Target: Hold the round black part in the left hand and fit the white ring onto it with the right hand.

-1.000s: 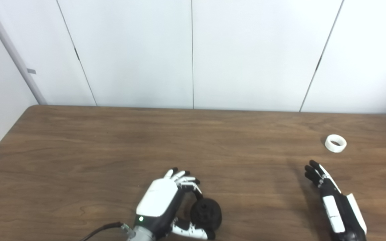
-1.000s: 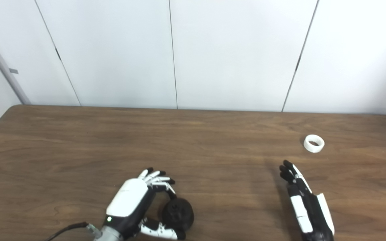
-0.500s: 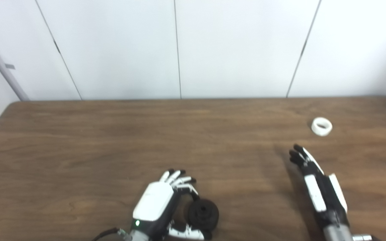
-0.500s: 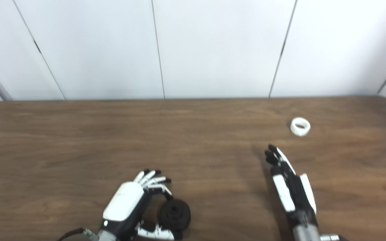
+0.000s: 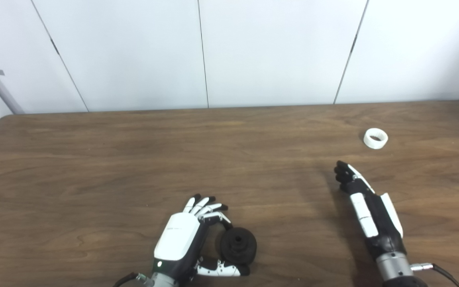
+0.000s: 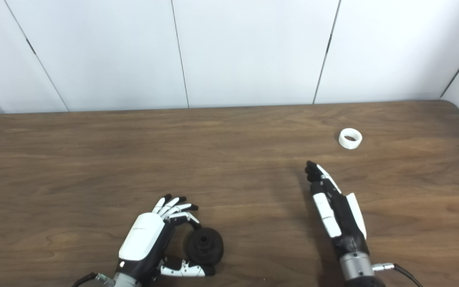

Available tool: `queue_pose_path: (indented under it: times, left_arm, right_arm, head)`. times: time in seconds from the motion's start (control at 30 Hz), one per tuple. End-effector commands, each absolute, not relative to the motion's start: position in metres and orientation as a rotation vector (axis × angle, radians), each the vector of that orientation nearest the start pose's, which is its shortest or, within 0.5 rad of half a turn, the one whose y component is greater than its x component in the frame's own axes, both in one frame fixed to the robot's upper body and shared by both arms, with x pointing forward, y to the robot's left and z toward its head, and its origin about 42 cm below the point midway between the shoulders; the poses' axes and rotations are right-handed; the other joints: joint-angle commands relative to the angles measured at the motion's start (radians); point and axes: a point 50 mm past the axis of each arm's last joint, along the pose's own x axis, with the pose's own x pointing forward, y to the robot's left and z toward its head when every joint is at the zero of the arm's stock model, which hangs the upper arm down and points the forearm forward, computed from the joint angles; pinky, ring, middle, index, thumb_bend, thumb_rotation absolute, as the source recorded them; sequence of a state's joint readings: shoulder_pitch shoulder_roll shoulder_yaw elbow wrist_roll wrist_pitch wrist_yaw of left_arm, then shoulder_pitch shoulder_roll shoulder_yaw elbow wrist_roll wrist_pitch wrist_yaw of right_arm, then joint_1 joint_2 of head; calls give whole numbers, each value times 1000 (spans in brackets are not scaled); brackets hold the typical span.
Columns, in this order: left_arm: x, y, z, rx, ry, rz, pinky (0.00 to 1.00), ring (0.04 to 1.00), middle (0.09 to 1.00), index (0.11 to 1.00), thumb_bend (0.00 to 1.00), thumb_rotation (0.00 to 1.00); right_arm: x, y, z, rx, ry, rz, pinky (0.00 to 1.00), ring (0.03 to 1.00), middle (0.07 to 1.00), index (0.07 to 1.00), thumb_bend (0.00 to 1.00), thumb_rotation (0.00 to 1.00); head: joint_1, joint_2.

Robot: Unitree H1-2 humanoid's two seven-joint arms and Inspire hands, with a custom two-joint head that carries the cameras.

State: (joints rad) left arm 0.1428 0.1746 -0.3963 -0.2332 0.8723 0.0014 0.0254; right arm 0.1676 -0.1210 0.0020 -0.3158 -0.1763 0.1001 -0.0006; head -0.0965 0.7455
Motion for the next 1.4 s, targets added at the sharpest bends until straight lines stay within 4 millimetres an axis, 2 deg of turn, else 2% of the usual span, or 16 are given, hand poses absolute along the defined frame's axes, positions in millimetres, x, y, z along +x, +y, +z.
queue_pose_path:
  times: [0.0, 0.1, 0.2, 0.27, 0.43, 0.7, 0.93, 1.0, 1.23, 1.37]
  left_arm:
    - [212, 172, 100, 996, -175, -339, 1000, 919, 809, 485, 519, 55]
    - [214, 178, 100, 993, -173, -334, 1000, 918, 808, 483, 520, 54]
    - [215, 185, 99, 994, -171, -334, 1000, 911, 801, 483, 520, 53]
    - [216, 190, 98, 1001, -168, -336, 1000, 911, 800, 483, 519, 53]
    - [218, 201, 98, 999, -174, -337, 1000, 903, 797, 483, 519, 52]
    - [220, 211, 97, 1012, -178, -336, 1000, 887, 781, 482, 521, 51]
    - [221, 216, 98, 1011, -165, -332, 1000, 889, 783, 482, 522, 51]
    - [221, 217, 97, 1012, -166, -329, 1000, 891, 784, 482, 522, 51]
    - [220, 220, 97, 1010, -160, -327, 1000, 889, 784, 483, 522, 50]
    - [220, 221, 96, 1017, -160, -324, 1000, 886, 783, 483, 522, 51]
  right_arm:
    - [229, -254, 156, -369, -94, -49, 834, 889, 894, 872, 567, 812]
    - [238, -256, 176, -468, -111, -64, 822, 883, 901, 860, 565, 593]
    - [249, -260, 193, -570, -109, -95, 874, 904, 899, 856, 603, 482]
    - [258, -265, 204, -649, -106, -130, 910, 918, 893, 836, 637, 470]
    - [280, -279, 227, -769, -125, -201, 927, 931, 896, 809, 684, 395]
    - [314, -305, 251, -909, -158, -271, 874, 934, 911, 770, 714, 320]
    - [346, -329, 260, -998, -135, -286, 898, 968, 925, 744, 727, 258]
    - [356, -335, 261, -1026, -112, -293, 876, 964, 927, 742, 742, 260]
    - [396, -354, 264, -1115, -21, -306, 928, 960, 931, 732, 787, 267]
    - [413, -357, 264, -1125, 27, -291, 954, 973, 937, 735, 789, 268]
  head:
    - [-16, 0]
    - [-53, 0]
    - [-104, -6]
    - [-132, -8]
    - [-214, -16]
    - [-271, -13]
    - [-289, -14]
    - [-293, -15]
    - [-306, -14]
    - [-307, -14]
